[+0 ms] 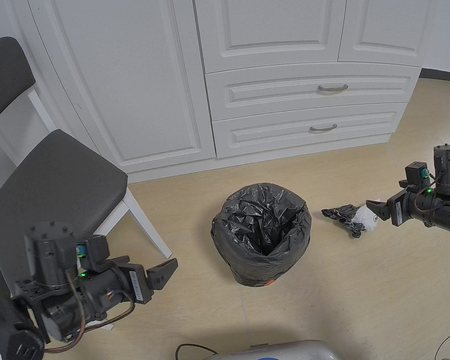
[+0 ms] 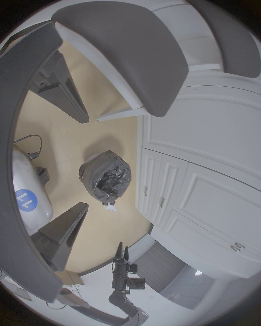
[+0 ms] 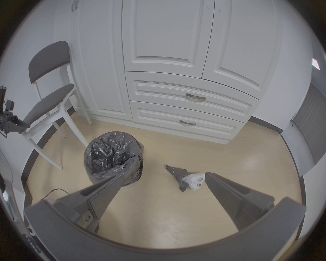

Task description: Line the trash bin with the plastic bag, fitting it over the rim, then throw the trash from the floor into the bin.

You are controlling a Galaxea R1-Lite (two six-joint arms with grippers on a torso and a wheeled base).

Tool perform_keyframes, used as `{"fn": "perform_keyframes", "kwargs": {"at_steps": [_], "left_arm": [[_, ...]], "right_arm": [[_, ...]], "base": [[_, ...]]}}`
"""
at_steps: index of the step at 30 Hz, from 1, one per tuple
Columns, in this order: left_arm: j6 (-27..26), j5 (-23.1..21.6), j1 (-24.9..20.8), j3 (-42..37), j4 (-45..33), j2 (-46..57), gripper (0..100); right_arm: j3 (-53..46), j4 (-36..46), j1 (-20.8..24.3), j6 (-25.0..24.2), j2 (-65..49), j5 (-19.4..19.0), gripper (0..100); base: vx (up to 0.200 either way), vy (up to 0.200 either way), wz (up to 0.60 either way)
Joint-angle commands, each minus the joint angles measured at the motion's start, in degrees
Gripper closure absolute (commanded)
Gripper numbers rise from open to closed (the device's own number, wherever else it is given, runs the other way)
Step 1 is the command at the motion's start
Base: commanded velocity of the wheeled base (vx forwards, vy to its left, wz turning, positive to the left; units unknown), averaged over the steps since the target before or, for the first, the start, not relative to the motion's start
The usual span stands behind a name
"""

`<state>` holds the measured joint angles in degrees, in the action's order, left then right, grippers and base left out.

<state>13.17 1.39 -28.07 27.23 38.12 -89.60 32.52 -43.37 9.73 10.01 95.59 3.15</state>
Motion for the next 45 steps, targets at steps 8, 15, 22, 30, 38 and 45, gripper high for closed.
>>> {"fn": "perform_keyframes", "kwargs": {"at_steps": [8, 15, 22, 30, 38, 45], "left_arm": [[0.3, -0.2, -2.1, -3.9, -8.8, 26.1, 0], [0.1, -0.3, -2.2, -4.8, -11.3, 26.6, 0], [0.4, -0.7, -2.5, -5.4, -11.1, 21.7, 0], [6.5, -0.6, -3.6, -9.0, -5.0, 14.3, 0], [6.0, -0.2, -1.9, -15.9, 6.0, 14.4, 0], [6.3, -0.2, 1.4, -18.1, 12.6, 11.1, 0]], "right_arm": [[11.0, 25.0, -0.1, -1.7, -13.5, -0.2, 0], [23.5, 42.2, 0.5, -1.9, -14.0, -0.2, 0], [27.9, 50.1, 1.0, -7.5, -10.5, -0.4, 0], [46.1, 51.7, -2.3, -19.4, 20.6, -1.0, 0], [67.3, 64.2, -4.2, -21.2, 42.3, -10.8, 0], [79.9, 68.4, -4.4, -20.7, 57.2, -11.1, 0]], "base": [[0.0, 0.0, 0.0], [0.0, 0.0, 0.0], [0.0, 0.0, 0.0], [0.0, 0.0, 0.0], [0.0, 0.0, 0.0], [0.0, 0.0, 0.0]]}}
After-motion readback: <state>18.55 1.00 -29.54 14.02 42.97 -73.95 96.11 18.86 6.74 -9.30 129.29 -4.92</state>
